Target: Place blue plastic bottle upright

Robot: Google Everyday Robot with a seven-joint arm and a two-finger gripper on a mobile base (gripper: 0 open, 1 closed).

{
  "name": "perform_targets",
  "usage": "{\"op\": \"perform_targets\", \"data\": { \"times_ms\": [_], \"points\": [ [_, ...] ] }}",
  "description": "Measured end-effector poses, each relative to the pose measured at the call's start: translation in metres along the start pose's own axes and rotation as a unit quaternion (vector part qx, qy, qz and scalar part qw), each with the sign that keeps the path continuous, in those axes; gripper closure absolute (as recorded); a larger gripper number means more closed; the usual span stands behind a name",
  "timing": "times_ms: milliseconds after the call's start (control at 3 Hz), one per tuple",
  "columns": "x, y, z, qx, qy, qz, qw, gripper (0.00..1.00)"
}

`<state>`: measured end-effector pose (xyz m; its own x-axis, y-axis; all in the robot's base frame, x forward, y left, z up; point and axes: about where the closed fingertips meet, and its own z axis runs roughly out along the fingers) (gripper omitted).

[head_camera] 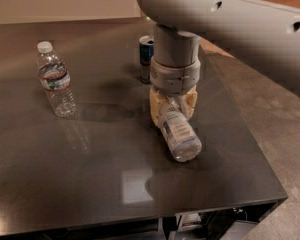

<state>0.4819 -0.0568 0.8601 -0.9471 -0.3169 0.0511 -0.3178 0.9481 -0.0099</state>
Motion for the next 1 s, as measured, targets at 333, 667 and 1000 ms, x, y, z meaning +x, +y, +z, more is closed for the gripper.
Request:
{"op": "perform_targets", "data": {
  "times_ms": [333, 667, 1000],
  "points": [
    [-0.006, 0.012, -0.019, -0.002, -0.037, -0.052, 0.998, 1.0],
    [-0.01, 0.025, -0.041, -0.009, -0.086, -0.134, 0.9872, 1.0],
    [-0.017, 0.032, -0.063, -0.021, -0.134, -0.213, 0.9675, 1.0]
  ]
}}
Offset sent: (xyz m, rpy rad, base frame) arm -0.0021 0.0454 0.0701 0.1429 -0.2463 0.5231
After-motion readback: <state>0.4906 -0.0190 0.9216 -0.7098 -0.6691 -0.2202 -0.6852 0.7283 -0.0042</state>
